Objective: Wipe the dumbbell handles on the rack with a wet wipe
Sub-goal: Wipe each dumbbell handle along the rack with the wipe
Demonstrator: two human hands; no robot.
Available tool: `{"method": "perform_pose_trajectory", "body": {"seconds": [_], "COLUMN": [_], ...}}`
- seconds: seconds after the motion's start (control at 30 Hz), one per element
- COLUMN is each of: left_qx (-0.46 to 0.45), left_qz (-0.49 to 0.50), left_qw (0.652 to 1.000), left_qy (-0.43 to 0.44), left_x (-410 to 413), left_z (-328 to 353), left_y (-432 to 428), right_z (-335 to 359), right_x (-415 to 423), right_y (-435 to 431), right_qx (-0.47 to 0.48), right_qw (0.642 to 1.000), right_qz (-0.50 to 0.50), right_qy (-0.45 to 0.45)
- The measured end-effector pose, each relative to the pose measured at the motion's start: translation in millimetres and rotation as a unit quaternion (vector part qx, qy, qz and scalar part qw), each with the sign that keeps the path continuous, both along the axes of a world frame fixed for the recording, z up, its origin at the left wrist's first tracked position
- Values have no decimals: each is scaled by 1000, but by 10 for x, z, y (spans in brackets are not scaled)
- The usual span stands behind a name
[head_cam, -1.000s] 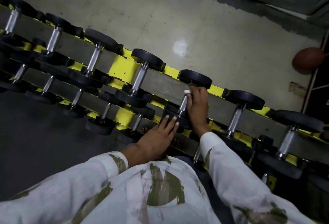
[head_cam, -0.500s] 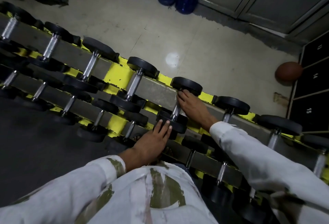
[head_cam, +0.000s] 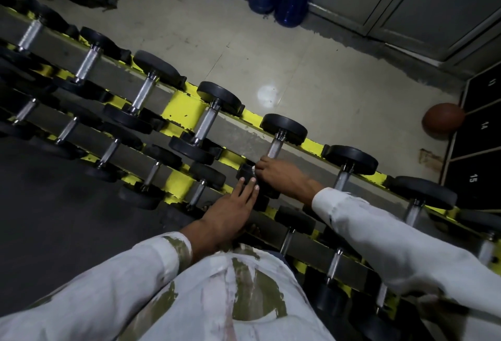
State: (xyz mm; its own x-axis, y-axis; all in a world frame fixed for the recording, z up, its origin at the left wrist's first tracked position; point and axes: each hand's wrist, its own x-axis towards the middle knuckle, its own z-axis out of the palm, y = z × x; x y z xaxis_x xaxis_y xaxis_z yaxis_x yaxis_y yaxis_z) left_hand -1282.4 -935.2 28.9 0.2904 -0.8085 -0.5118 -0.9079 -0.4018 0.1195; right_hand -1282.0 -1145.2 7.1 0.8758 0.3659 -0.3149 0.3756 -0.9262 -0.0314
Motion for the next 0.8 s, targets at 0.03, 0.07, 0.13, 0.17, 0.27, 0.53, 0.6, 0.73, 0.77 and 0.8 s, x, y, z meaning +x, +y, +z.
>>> {"method": "perform_pose_trajectory", "body": {"seconds": [0.03, 0.07, 0.13, 0.17, 0.27, 0.53, 0.6, 0.73, 0.77, 0.8], "left_qx": [0, -1, 4, 7, 3, 14, 19, 29, 31, 33], "left_qz": [-1, -1, 3, 7, 19, -6, -24, -40, -43, -47], "left_qw": [1000, 1000, 1000, 1000, 1000, 1000, 999, 999, 999, 998], "left_qy": [1, 3, 5, 7, 12, 15, 10, 1, 0, 1], "left_x": [3, 5, 8, 6, -19, 41, 80, 103, 104, 106], "left_z": [6, 23, 47, 51, 50, 39, 34, 85, 94, 103], "left_y": [-2, -5, -1, 0, -11, -15, -14, -18, -20, -21], "right_z": [6, 2, -72, -135, -370, -467, -505, -509, -478, -468], "right_x": [-18, -5, 16, -1, -148, -137, 10, 418, 480, 490], "right_y": [-11, -61, -174, -216, -150, 386, 252, -129, -182, -198], "right_qx": [13, 22, 31, 42, 152, 467, 456, 498, 535, 573], "right_qw": [1000, 999, 996, 991, 938, 507, 474, 366, 306, 264], "right_qz": [8, 9, -22, -71, -266, -704, -735, -779, -781, -772], "right_qy": [-3, -21, -85, -110, -160, -170, -163, -109, -97, -72]}}
